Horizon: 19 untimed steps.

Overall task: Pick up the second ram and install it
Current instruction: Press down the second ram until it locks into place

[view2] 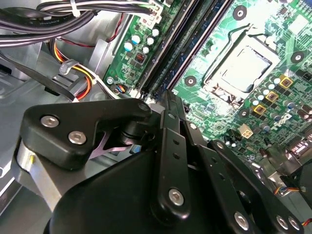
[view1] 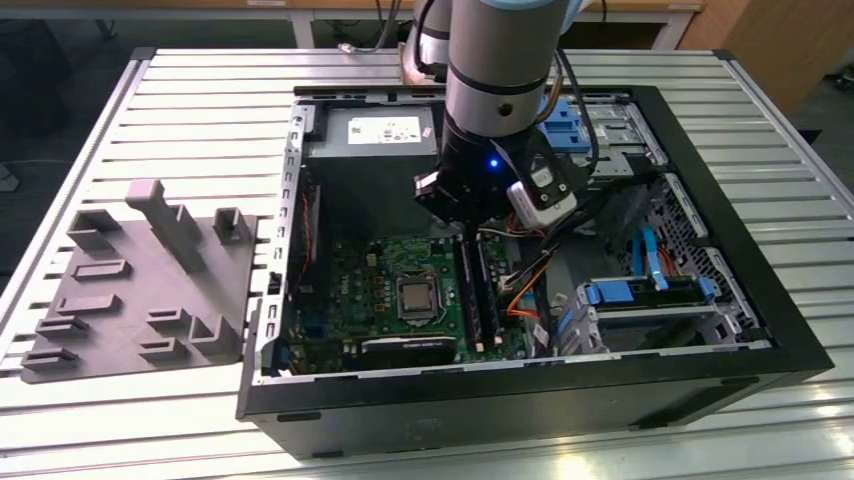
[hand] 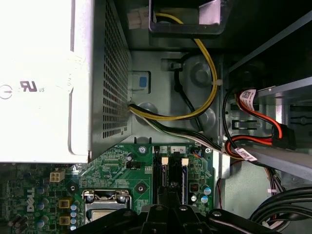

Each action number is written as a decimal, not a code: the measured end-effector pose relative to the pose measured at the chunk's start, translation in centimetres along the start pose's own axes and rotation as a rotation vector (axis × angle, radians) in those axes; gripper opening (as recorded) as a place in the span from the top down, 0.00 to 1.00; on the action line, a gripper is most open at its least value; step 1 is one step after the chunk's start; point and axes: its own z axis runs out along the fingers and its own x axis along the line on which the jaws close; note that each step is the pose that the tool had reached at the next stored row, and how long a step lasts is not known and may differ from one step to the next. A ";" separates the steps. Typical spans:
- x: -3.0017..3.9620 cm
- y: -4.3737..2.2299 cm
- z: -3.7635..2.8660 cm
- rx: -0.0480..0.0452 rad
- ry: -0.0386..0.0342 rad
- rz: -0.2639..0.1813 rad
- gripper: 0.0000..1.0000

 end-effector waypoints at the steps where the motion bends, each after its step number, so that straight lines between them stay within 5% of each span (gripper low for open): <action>1: 0.00 -0.02 0.00 0.0001 0.0000 0.000 0.89; 19: -0.01 -0.79 -0.02 0.0000 0.0000 0.000 0.89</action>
